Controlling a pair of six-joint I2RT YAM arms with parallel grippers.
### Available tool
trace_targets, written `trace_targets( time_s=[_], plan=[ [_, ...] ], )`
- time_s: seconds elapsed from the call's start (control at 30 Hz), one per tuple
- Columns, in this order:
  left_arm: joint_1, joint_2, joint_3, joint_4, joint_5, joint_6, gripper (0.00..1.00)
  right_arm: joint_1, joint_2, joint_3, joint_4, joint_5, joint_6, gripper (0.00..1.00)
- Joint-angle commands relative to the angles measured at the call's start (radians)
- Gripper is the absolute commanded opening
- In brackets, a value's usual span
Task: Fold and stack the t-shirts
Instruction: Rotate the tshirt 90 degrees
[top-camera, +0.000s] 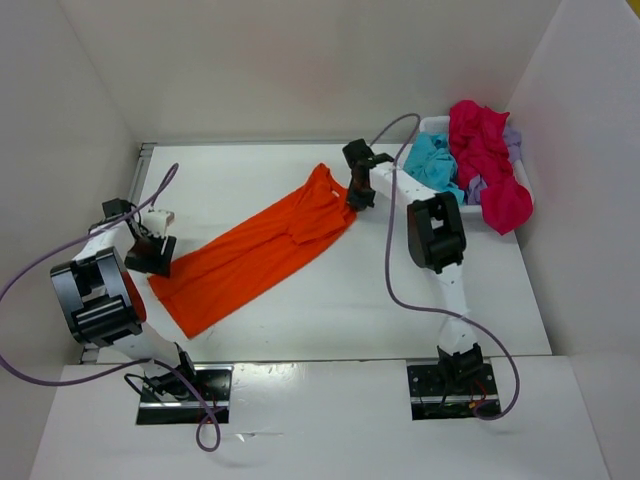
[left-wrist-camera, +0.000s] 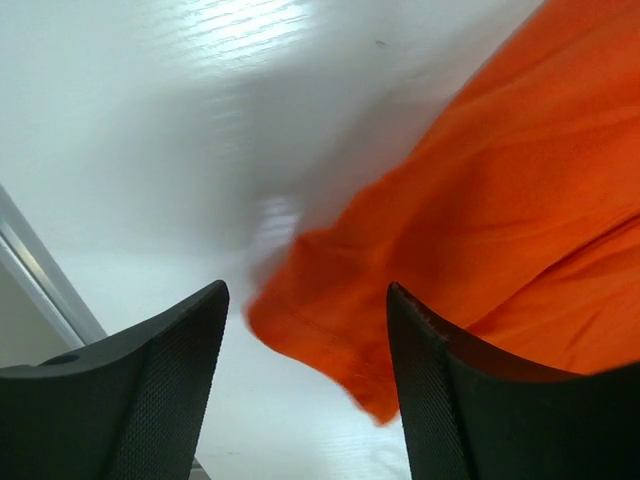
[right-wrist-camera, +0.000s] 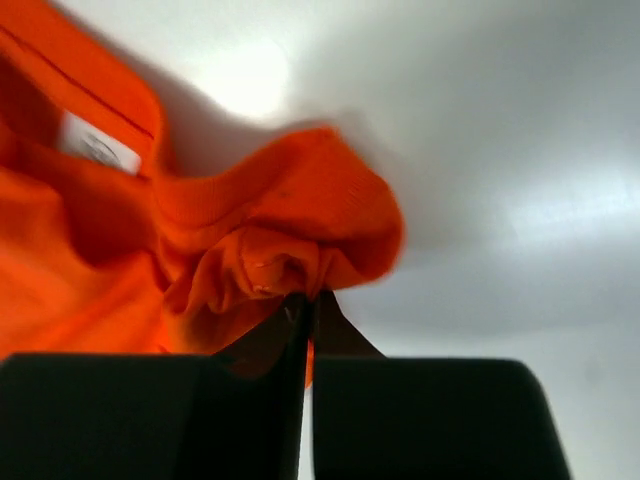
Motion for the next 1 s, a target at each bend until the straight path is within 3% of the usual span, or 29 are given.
trace_targets(
  time_s=[0.0,0.03,0.07,0.1,0.17,0.23,0.37,0.53,0.6,0.97],
  plan=[
    [0.007,-0.033,0.075,-0.091,0.083,0.002,0.72,0.006,0.193,0.369,-0.079,0.123,-0.091,0.01],
    [0.007,-0.033,0.086,-0.106,0.1,0.002,0.75,0.006,0.318,0.49,-0.119,0.148,-0.123,0.04],
    [0.007,-0.033,0.097,-0.118,0.117,-0.007,0.79,0.006,0.394,0.789,-0.215,0.171,-0.143,0.25],
    [0.007,-0.033,0.106,-0.141,0.13,-0.007,0.79,0.006,0.478,0.977,-0.277,0.209,-0.166,0.38],
    [0.007,-0.024,0.119,-0.151,0.145,-0.017,0.81,-0.01,0.505,1.044,-0.229,0.127,-0.181,0.6],
    [-0.02,-0.015,0.119,-0.163,0.145,-0.017,0.81,-0.02,0.493,1.066,-0.253,0.157,-0.181,0.65],
    [-0.049,0.022,0.109,-0.163,0.145,-0.026,0.81,-0.02,0.427,0.996,-0.262,0.17,-0.195,0.65],
    [-0.068,0.06,0.1,-0.163,0.145,-0.049,0.81,-0.01,0.417,1.005,-0.204,-0.011,-0.226,0.41],
    [-0.068,0.071,0.09,-0.154,0.145,-0.049,0.81,-0.01,0.43,1.005,-0.19,-0.077,-0.237,0.37],
    [-0.077,0.08,0.08,-0.145,0.131,-0.049,0.82,0.042,0.428,0.929,-0.181,-0.16,-0.272,0.42]
  ],
)
